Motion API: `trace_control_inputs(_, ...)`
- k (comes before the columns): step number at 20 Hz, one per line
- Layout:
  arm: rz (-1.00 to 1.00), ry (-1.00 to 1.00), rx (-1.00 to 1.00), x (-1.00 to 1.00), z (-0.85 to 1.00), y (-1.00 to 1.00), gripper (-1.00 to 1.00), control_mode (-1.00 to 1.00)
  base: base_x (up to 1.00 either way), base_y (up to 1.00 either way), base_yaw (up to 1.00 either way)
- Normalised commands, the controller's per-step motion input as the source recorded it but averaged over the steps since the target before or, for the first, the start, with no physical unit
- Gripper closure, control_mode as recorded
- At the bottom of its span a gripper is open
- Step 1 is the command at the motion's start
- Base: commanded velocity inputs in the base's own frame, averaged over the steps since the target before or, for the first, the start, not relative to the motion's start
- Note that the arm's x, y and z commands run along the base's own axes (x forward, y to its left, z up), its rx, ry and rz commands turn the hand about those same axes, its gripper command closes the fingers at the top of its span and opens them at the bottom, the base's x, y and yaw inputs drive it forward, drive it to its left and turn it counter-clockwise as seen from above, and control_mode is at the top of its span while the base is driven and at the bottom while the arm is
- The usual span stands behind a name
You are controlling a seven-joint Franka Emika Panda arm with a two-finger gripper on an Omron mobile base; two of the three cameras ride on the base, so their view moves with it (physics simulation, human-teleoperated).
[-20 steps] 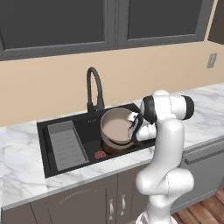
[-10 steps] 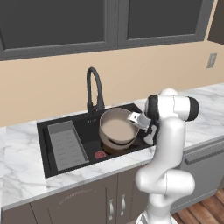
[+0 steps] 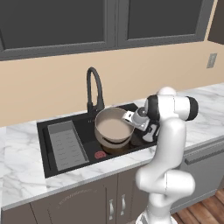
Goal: Move the pot and pan from the stove into the sink.
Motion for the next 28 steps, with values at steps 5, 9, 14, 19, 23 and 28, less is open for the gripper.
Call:
trace_control_inputs(5, 0.0, -0.03, -0.02, 0.01, -0.22, 0.01, 1.0, -1.0, 0.0, 0.0, 0.0)
trace_control_inputs(9, 0.0, -0.09, -0.09, 0.0, -0.55, 0.14, 1.0, -1.0, 0.0, 0.0, 0.0)
trace_control_inputs(14, 0.0, -0.06, -0.06, 0.01, -0.38, 0.15, 1.0, -1.0, 0.0, 0.0, 0.0)
trace_control_inputs(19, 0.0, -0.05, -0.05, 0.0, -0.39, 0.22, 1.0, -1.0, 0.0, 0.0, 0.0)
trace_control_inputs(23, 0.01, -0.03, -0.08, 0.0, -0.52, 0.42, 1.0, -1.0, 0.0, 0.0, 0.0)
trace_control_inputs(28, 0.0, -0.01, -0.12, -0.05, -0.49, 0.8, 1.0, -1.0, 0.0, 0.0, 0.0)
